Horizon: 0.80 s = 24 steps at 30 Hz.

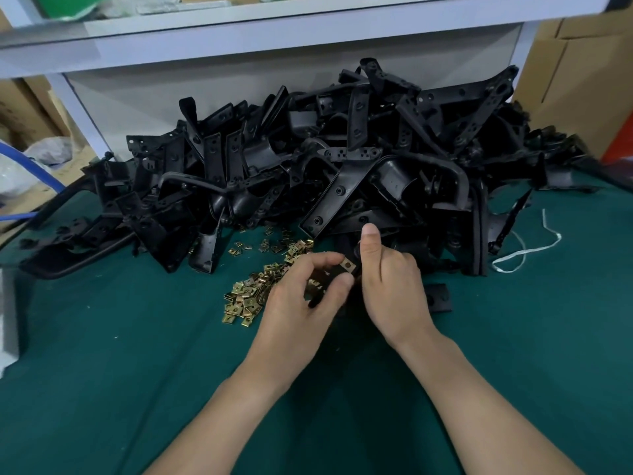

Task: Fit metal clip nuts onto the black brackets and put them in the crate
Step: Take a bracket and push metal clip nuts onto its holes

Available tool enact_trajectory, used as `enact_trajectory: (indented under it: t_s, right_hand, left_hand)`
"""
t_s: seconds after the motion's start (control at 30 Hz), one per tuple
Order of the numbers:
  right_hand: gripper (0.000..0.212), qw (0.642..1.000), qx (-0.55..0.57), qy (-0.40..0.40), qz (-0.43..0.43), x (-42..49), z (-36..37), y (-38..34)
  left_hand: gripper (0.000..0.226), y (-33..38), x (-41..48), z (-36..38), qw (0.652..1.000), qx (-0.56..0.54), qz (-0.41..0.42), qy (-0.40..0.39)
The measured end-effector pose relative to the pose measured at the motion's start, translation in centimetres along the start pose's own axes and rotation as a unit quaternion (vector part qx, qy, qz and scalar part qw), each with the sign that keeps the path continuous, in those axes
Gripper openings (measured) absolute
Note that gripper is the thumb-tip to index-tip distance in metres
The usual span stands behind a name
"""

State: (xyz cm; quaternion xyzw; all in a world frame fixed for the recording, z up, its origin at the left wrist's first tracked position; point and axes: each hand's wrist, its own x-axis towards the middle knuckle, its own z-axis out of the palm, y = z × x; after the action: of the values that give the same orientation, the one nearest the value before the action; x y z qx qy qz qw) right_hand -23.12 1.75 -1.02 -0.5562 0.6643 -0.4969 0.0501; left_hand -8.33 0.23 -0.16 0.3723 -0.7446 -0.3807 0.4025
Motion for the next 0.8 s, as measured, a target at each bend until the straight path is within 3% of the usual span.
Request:
enact_trajectory:
  t_s: [0.1, 0.17, 0.27, 0.4, 0.53, 0.67, 0.8]
  right_hand:
    - [0.064, 1.000, 0.004, 0.016, -0.013, 0.1, -0.2, -0.1]
    - [0.063, 1.000, 0.001, 0.025, -0.012, 0.1, -0.3, -0.1]
    - [0.064, 1.000, 0.009, 0.030, -0.005, 0.1, -0.4, 0.0]
    - [0.064, 0.999, 0.017, 0.028, 0.003, 0.1, -0.4, 0.0]
    - [0.065, 1.000, 0.009, 0.016, 0.011, 0.2, -0.2, 0.1]
    - [0.066, 1.000, 0.010, 0.012, 0.014, 0.2, -0.3, 0.1]
    - [0.066, 1.000, 0.011, 0.010, 0.018, 0.2, -0.2, 0.1]
  left_hand:
    - [0.039, -1.3, 0.6, -1.6, 0.987, 0.158, 0.012, 0.017]
    - [0.061, -2.3, 1.0, -2.8, 0.944, 0.327, -0.016, 0.030]
    - [0.074, -3.3, 1.2, -3.9, 0.919, 0.381, -0.097, -0.006]
    - [0.059, -4.1, 1.5, -4.4, 0.890, 0.444, -0.097, -0.042]
    - [0.035, -4.0, 1.8, -4.3, 0.890, 0.454, -0.046, -0.023]
    - [0.029, -3.9, 1.8, -4.2, 0.897, 0.441, -0.026, -0.009]
    - [0.022, -3.6, 2.0, -4.3, 0.910, 0.412, 0.008, 0.055]
